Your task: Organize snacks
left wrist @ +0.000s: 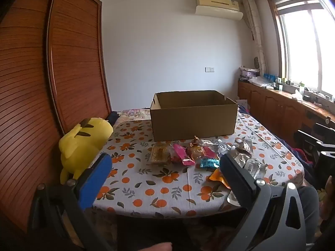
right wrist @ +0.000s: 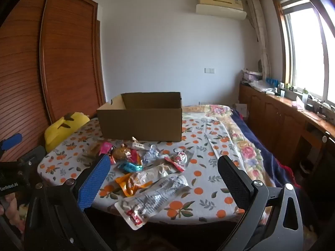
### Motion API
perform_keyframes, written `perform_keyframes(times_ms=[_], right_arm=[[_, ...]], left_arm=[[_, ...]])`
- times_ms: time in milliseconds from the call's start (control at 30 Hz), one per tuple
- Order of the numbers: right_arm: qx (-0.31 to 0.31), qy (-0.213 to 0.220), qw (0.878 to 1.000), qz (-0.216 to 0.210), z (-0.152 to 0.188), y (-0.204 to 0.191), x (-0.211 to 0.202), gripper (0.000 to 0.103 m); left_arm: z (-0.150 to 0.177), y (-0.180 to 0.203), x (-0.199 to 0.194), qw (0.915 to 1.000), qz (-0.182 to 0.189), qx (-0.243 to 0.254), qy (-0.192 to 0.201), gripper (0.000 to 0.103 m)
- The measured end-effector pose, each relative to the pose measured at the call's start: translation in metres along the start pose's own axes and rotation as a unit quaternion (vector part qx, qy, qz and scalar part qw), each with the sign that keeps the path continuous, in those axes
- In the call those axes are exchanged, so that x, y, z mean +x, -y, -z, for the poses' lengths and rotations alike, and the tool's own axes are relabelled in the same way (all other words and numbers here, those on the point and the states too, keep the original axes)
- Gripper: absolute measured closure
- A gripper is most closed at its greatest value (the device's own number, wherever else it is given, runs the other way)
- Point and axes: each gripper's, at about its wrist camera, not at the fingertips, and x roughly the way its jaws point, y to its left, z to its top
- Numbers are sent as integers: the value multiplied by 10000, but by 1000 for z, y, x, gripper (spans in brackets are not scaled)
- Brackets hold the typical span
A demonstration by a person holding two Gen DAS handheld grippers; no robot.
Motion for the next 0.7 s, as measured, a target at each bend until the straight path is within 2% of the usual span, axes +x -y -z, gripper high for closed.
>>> perform_keyframes(times_ms=[700], right_arm=[[67, -28, 10000, -26, 3, 0, -1, 0]], left_arm=[[-7, 0, -6, 10000, 20, -23, 41, 0]])
